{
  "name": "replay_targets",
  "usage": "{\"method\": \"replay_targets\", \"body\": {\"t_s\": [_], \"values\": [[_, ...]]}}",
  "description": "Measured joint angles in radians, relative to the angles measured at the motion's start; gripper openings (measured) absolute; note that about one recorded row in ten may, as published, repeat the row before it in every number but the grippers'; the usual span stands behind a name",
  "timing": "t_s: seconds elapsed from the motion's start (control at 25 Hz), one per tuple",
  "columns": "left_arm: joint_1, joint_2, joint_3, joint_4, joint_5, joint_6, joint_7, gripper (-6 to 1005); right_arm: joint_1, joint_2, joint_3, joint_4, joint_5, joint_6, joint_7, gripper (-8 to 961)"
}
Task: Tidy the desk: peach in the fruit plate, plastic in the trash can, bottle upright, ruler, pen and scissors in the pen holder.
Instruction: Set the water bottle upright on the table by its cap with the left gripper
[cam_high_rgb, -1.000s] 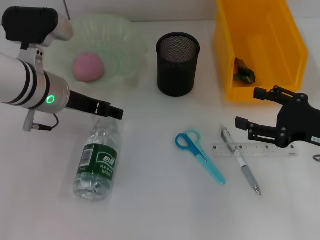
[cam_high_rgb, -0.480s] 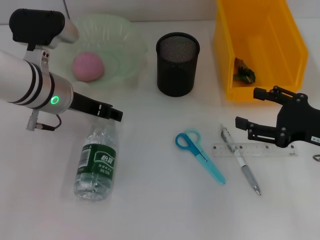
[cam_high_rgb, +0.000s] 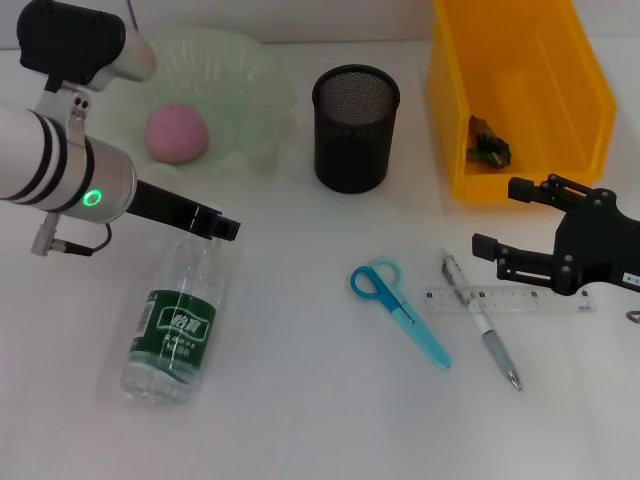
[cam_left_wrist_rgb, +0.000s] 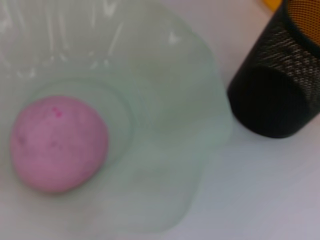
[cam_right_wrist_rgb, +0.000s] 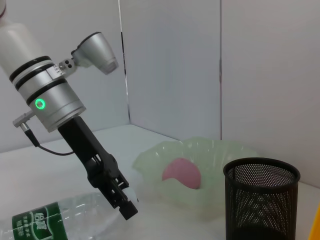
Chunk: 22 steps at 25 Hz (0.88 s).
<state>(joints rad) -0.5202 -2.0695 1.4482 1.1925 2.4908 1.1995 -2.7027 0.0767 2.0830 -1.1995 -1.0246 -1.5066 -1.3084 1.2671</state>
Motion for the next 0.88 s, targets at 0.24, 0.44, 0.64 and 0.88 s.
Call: {"method": "replay_targets", "body": {"t_s": [0.24, 0.44, 0.64, 0.88], "values": [[0.070, 0.000, -0.115, 0.046, -0.220, 0.074, 0.286, 472, -0.001, 0.000, 0.002, 0.000, 0.000, -0.001, 0.007, 841], [0.136, 0.002, -0.237, 0.050, -0.399, 0.130, 0.535, 471, 0.000, 0.000, 0.002, -0.003, 0.000, -0.002, 0.012, 841], [0.177, 0.002, -0.295, 0.051, -0.463, 0.159, 0.683, 470, 0.002, 0.000, 0.002, -0.008, 0.004, -0.004, 0.013, 841], [0.253, 0.003, -0.380, 0.048, -0.632, 0.212, 0.917, 469, 0.005, 0.000, 0.002, -0.011, 0.006, -0.005, 0.015, 841]]}}
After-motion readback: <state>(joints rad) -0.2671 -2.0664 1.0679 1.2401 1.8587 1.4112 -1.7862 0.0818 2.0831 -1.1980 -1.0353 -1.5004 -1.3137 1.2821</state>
